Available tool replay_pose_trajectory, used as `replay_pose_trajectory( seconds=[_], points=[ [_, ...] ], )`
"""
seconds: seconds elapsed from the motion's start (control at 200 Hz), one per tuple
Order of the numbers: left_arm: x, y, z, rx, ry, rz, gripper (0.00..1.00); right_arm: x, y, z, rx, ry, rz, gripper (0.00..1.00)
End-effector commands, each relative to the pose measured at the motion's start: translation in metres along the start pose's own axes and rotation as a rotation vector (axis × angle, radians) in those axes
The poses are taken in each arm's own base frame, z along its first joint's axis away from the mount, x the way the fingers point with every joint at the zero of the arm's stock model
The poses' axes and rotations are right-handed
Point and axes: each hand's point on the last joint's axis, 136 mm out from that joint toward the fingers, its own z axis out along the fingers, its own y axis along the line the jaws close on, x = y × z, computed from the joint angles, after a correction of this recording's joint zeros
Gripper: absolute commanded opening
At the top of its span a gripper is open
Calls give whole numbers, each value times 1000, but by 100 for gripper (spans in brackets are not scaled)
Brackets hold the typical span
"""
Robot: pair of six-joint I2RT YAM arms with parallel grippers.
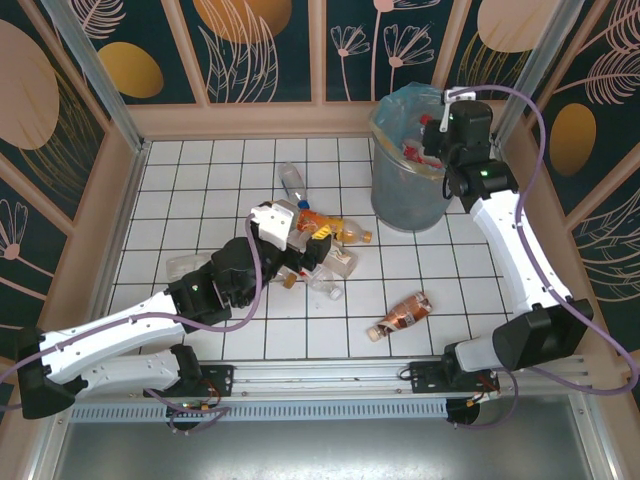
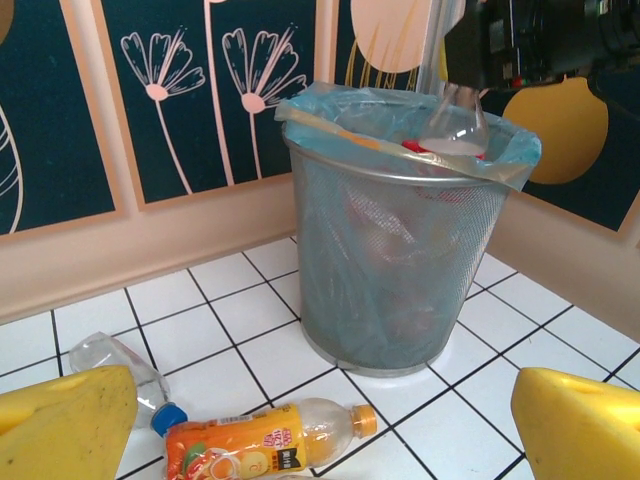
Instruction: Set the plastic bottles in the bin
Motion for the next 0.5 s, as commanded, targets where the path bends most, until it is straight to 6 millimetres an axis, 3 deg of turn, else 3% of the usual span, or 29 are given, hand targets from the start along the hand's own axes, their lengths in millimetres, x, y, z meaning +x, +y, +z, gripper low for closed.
replay_pose_trajectory(
  seconds=[0.0, 0.205, 0.495],
  points=[
    [6, 2, 2, -11, 15, -9, 96, 20, 1, 12, -46, 61, 23, 0],
    [11, 3, 3, -19, 27, -9, 96, 36, 5, 33, -111, 86, 21, 0],
    [17, 8, 0, -34, 37, -13, 96, 77, 8, 60, -130, 169, -6, 0]
  ],
)
